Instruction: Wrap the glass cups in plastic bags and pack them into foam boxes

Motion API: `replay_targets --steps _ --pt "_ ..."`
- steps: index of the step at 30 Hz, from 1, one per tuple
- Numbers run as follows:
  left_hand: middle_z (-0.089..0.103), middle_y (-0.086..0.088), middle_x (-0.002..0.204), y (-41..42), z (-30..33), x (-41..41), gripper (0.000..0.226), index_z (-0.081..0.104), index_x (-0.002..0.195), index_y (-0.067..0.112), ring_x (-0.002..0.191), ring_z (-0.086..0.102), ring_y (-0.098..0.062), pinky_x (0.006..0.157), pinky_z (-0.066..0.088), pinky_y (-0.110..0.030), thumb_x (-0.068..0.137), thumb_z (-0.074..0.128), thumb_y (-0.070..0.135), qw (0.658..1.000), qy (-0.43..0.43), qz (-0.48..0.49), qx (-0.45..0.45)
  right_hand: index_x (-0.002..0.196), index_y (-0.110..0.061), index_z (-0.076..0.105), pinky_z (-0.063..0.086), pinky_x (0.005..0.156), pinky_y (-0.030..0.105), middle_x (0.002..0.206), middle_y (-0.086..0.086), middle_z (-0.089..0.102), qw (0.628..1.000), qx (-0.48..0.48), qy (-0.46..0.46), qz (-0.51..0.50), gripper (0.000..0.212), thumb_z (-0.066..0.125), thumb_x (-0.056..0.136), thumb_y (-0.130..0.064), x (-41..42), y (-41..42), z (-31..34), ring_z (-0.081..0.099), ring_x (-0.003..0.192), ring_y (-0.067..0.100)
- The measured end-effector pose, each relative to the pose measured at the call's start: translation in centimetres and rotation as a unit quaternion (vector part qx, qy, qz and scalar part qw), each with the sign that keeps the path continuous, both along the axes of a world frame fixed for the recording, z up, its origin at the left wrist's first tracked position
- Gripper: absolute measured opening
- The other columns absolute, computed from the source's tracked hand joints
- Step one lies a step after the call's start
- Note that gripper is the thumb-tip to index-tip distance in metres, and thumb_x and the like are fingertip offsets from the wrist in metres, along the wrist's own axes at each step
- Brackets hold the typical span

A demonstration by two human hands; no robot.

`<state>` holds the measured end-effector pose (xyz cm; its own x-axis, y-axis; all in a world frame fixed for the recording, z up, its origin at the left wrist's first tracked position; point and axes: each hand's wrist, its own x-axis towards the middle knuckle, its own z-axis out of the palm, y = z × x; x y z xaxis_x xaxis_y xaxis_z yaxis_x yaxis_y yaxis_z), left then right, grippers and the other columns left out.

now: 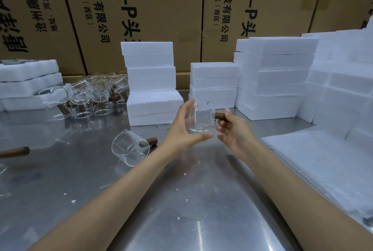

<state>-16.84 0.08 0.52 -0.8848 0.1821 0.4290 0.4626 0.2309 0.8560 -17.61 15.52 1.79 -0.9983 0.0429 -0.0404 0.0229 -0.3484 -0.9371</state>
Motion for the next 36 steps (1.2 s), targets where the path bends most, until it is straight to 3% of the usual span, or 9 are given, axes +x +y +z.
replay_targets --steps 5,9,13,17,21,25,29,33,36 --pt "0.054 0.017 0.117 0.1 0.4 0.5 0.072 0.046 0.129 0.037 0.11 0.051 0.004 0.089 0.035 -0.001 0.068 0.084 0.035 0.984 0.129 0.114 -0.034 0.115 -0.012 0.058 0.049 0.059 0.024 0.101 0.005 0.065 0.999 0.008 -0.009 0.032 0.041 0.044 0.096 -0.046 0.3 -0.3 0.2 0.063 0.082 0.012" --pt "0.051 0.004 0.115 0.1 0.6 0.8 0.073 0.047 0.137 0.031 0.109 0.047 -0.004 0.086 0.03 0.002 0.073 0.081 0.036 0.962 0.198 0.158 -0.104 0.13 -0.023 0.04 0.053 0.077 0.035 0.123 0.005 0.058 0.995 0.044 -0.001 0.087 0.08 0.055 0.069 -0.071 0.7 -0.7 0.2 0.064 0.1 0.014" --pt "0.042 0.002 0.112 0.2 0.5 0.7 0.075 0.04 0.141 0.035 0.107 0.044 -0.007 0.087 0.03 0.002 0.077 0.078 0.033 0.954 0.208 0.174 -0.128 0.123 -0.023 0.042 0.052 0.082 0.034 0.113 -0.006 0.058 0.987 0.087 0.054 0.124 0.09 0.072 0.049 -0.065 1.0 -1.0 0.0 0.064 0.095 0.007" --pt "0.038 0.01 0.123 0.3 0.5 0.7 0.096 0.016 0.144 0.042 0.115 0.038 0.002 0.091 0.028 0.001 0.073 0.081 0.035 0.961 0.209 0.14 -0.117 0.104 -0.015 0.057 0.053 0.073 0.029 0.086 -0.004 0.063 0.99 0.06 0.064 0.107 0.052 0.078 0.068 -0.046 0.4 -0.7 -0.2 0.066 0.076 0.008" --pt "0.035 0.023 0.131 0.2 0.4 0.9 0.092 0.024 0.138 0.039 0.123 0.036 0.002 0.105 0.039 -0.03 0.069 0.084 0.037 0.964 0.188 0.148 -0.113 0.099 -0.016 0.062 0.056 0.066 0.024 0.078 -0.001 0.068 0.992 -0.028 0.045 0.112 0.033 0.061 0.081 -0.043 0.1 -0.2 0.0 0.068 0.071 0.01" --pt "0.05 0.013 0.132 0.2 0.7 1.1 0.071 0.045 0.134 0.021 0.12 0.046 -0.005 0.105 0.039 -0.039 0.075 0.08 0.037 0.965 0.187 0.148 -0.112 0.103 -0.015 0.064 0.053 0.074 0.026 0.084 -0.004 0.072 0.989 -0.02 0.031 0.143 0.037 0.052 0.087 -0.047 0.3 -0.1 0.1 0.07 0.08 0.01" --pt "0.059 0.005 0.123 0.1 1.1 1.3 0.059 0.053 0.129 0.021 0.114 0.05 -0.008 0.105 0.038 -0.042 0.077 0.078 0.033 0.952 0.223 0.177 -0.116 0.113 -0.023 0.061 0.053 0.081 0.034 0.104 -0.008 0.07 0.988 0.024 0.031 0.146 0.05 0.059 0.078 -0.059 0.7 -0.3 0.2 0.068 0.098 0.01" --pt "0.056 0.002 0.124 0.0 1.0 0.8 0.063 0.051 0.136 0.025 0.128 0.043 -0.021 0.118 0.017 -0.046 0.078 0.076 0.027 0.905 0.274 0.225 -0.235 0.131 -0.025 0.039 0.05 0.092 0.038 0.12 -0.016 0.05 0.983 0.139 0.076 0.093 0.09 0.077 0.056 -0.057 1.2 -1.0 -0.1 0.058 0.111 0.009" --pt "0.051 -0.001 0.135 0.4 0.9 0.9 0.076 0.037 0.145 0.024 0.14 0.031 -0.024 0.115 0.002 -0.04 0.079 0.075 0.033 0.893 0.303 0.237 -0.234 0.123 -0.019 0.047 0.05 0.093 0.039 0.117 -0.005 0.056 0.984 0.154 0.082 0.042 0.062 0.075 0.073 -0.043 0.9 -0.8 -0.2 0.06 0.107 0.01"
